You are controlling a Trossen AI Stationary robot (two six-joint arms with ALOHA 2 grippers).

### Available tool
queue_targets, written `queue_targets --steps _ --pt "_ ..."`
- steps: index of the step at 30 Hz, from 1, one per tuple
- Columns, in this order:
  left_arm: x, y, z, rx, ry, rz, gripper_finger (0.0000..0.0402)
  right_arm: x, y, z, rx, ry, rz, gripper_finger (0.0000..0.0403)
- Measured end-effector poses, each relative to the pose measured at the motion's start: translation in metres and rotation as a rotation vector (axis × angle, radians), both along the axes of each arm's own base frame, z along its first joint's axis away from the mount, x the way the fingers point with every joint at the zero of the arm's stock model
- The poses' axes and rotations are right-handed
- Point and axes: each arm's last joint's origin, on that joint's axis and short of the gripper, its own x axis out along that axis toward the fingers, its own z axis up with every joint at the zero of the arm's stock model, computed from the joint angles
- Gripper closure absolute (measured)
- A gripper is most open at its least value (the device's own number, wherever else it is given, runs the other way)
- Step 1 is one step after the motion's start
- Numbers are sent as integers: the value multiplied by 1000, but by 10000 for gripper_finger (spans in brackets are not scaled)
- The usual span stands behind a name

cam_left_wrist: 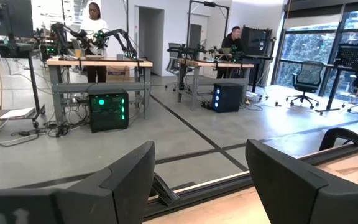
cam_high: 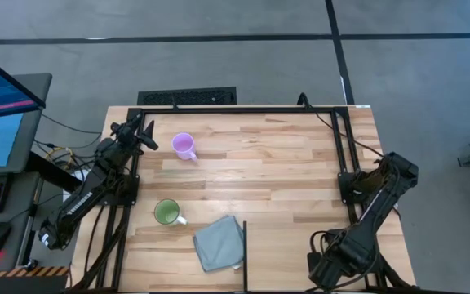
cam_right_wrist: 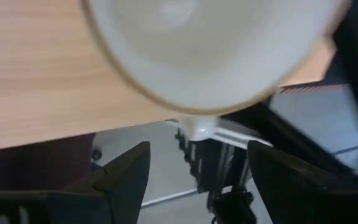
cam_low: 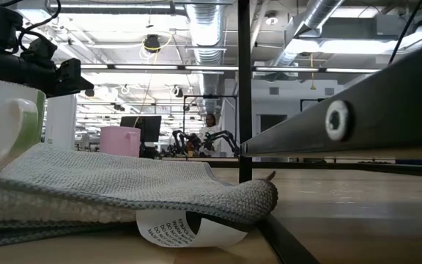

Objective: Stack small to large cups/mugs on shelf
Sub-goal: Put the green mug on the shelf

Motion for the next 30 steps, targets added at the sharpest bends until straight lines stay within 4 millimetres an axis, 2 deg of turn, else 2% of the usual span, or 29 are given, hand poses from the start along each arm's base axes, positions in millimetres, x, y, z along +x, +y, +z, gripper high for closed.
queue_targets --steps 5,10,16,22,26,30 --pt "0 0 0 0 0 0 159 -6 -11 31 -91 13 15 110" --pt "0 0 0 0 1 -4 159 -3 -21 57 -152 -266 30 110" --pt "1 0 0 -2 4 -26 159 10 -40 70 -251 -490 137 110" --pt "1 0 -1 -3 5 -35 159 33 -70 76 -484 -688 342 110" --pt "1 0 0 -3 5 -35 159 53 -97 79 -666 -721 484 110" --pt "2 -1 -1 -5 7 -58 159 72 -130 82 -879 -683 623 110"
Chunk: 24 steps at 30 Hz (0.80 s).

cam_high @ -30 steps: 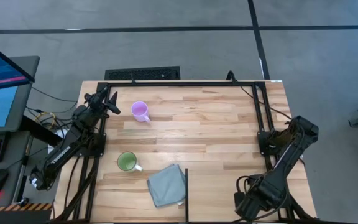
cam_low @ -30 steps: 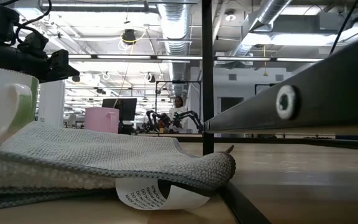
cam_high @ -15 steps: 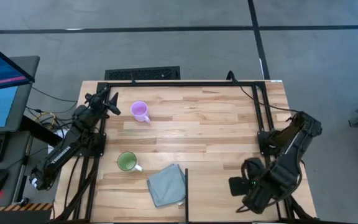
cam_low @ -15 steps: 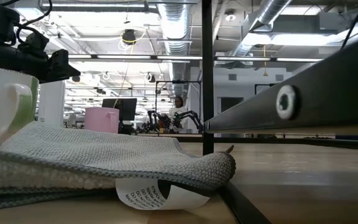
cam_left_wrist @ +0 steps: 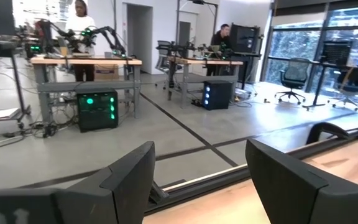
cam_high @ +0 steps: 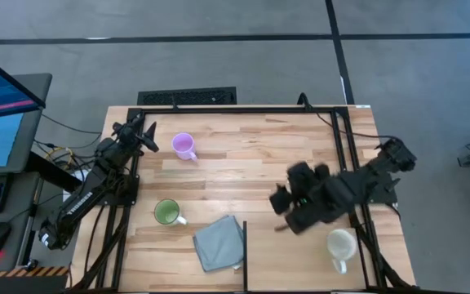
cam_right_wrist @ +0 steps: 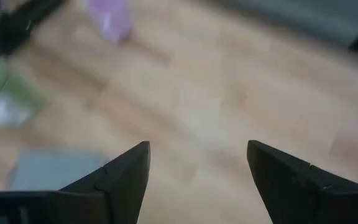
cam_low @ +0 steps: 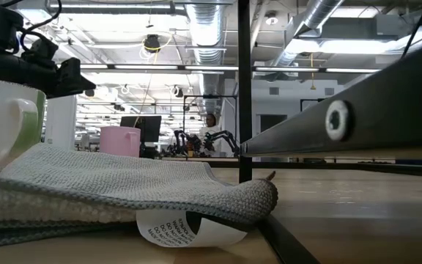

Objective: Stack small to large cups/mugs on shelf
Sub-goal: Put the green mug on the shelf

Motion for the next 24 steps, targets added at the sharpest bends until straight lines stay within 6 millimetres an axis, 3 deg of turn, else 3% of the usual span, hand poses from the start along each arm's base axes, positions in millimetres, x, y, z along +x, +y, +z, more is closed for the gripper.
queue_targets --steps 7,18,24 --pt "2 -1 -1 -7 9 -68 159 29 -60 5 -290 60 -20 110" --pt "2 -1 -2 -12 12 -98 159 57 -154 11 -349 124 -120 110" --pt "2 -1 -2 -12 11 -98 159 69 -190 19 -351 103 -33 110"
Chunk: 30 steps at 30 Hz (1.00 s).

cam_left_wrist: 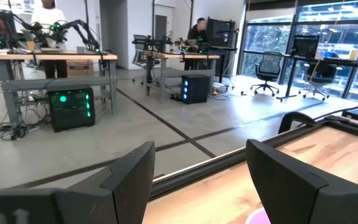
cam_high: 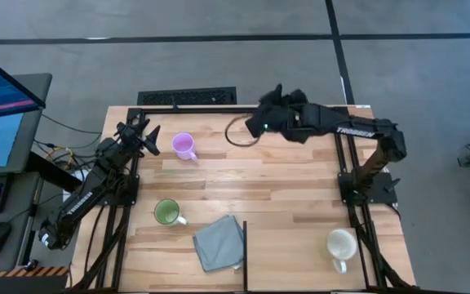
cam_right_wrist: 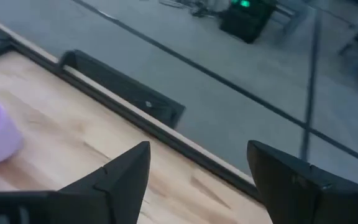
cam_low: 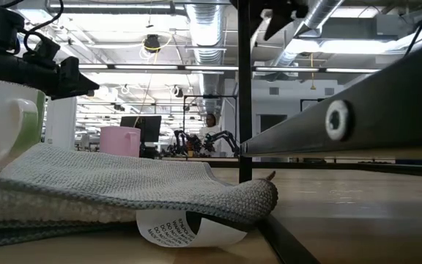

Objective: Stack small to large cups/mugs on shelf
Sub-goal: Put the green mug on the shelf

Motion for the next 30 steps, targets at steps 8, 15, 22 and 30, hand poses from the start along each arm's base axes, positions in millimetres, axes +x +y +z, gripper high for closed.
queue_targets --steps 8,15,22,30 --pt "0 0 0 -1 1 -3 159 8 -30 -2 -50 5 71 110" --pt "1 -1 -1 -6 7 -41 159 -1 -63 -44 5 48 199 110" --pt "1 -1 -1 -6 10 -44 159 -37 -77 -73 -2 -106 269 110" --pt "1 -1 -1 2 21 -44 159 -96 -49 -91 -30 -220 331 110"
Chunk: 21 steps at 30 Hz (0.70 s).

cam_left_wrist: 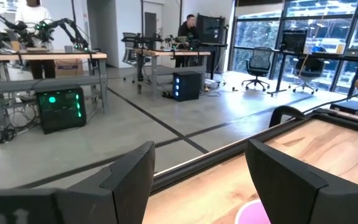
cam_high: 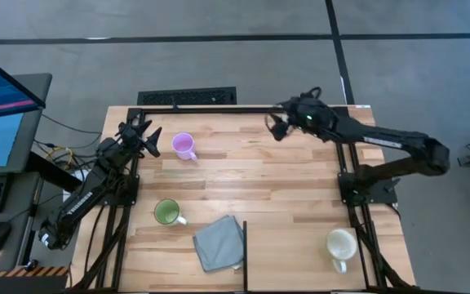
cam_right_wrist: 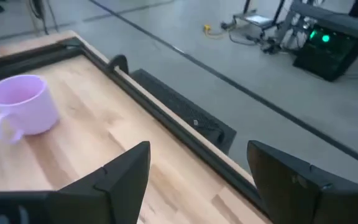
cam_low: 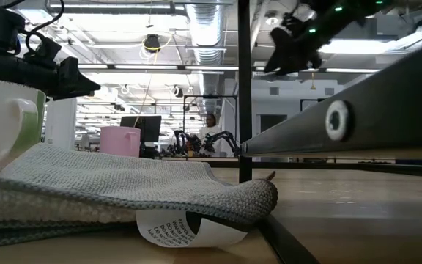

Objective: Stack small to large cups/mugs on shelf
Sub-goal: Put the green mug on the shelf

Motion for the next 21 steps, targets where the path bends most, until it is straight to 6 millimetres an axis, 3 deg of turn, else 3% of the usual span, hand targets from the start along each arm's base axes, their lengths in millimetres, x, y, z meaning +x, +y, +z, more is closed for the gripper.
queue_targets --steps 10,21 --pt "0 0 0 1 2 4 159 -56 42 -27 -4 -116 106 110" --pt "0 0 0 -2 -3 8 159 -90 58 -60 -47 -214 135 110"
